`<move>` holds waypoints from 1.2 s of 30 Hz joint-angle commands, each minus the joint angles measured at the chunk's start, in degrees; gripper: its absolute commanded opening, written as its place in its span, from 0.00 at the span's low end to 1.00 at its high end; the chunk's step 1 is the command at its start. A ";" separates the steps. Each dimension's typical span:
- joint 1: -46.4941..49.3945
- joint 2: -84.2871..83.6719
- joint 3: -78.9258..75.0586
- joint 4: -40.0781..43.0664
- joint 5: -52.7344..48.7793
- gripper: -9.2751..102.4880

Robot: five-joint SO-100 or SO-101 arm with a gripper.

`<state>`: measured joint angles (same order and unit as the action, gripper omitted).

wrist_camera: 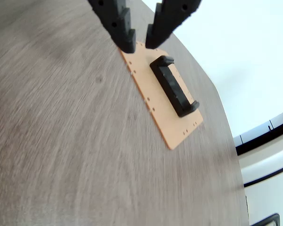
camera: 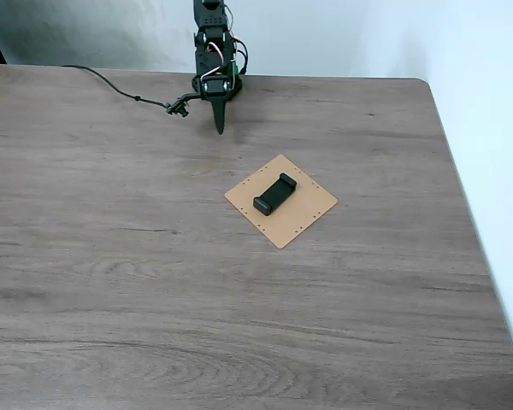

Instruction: Grasp a black block and then place it on the board.

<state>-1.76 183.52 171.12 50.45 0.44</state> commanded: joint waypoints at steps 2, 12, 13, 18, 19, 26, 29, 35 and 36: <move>-0.26 4.22 3.60 -0.35 -1.93 0.08; -0.97 9.40 6.94 0.62 -1.76 0.08; -0.88 10.11 7.12 0.97 -1.58 0.08; -0.62 10.11 7.12 0.97 -1.32 0.08; -0.62 10.11 7.12 0.97 -1.32 0.08; -1.14 10.11 7.12 0.88 -2.20 0.08; -1.14 10.11 7.12 0.88 -2.20 0.08; -1.14 10.11 7.12 0.88 -2.20 0.08; -1.14 10.11 7.12 0.88 -2.20 0.08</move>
<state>-1.76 192.39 177.80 50.89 -0.53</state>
